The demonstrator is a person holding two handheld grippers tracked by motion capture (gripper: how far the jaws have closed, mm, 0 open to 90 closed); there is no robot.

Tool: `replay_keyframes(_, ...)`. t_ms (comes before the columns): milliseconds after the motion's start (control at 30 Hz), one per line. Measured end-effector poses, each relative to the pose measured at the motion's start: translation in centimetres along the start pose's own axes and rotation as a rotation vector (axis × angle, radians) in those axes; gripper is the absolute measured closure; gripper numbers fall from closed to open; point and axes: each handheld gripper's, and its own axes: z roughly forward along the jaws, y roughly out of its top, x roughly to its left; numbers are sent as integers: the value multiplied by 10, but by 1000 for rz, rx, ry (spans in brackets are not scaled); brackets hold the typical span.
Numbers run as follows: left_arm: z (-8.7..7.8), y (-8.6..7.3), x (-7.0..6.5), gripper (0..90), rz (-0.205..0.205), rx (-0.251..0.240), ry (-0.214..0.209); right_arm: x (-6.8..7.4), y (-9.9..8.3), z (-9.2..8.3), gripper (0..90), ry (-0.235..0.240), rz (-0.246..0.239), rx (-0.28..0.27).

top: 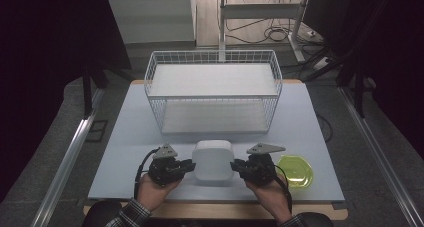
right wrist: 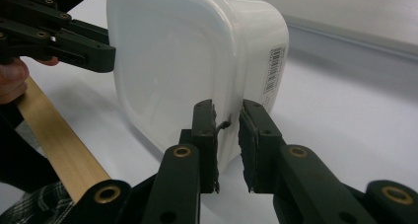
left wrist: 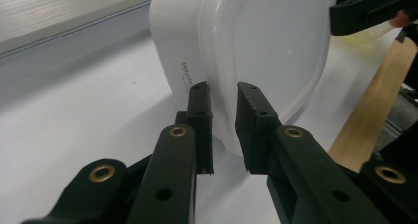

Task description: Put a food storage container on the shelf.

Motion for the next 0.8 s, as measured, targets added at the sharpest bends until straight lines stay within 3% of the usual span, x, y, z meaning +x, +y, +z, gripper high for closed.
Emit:
replay_keyframes(133,0,1,1,771,-7,-13,-5,2,3,-5,784,5,-7,-41)
replay_keyframes(367,-11,13,1,771,0,-89,8,0,11,-10,785,22,-6,-83)
replay_keyframes(800,-42,55,-1,773,80,-177,53,1,41,-22,781,26,-26,-163)
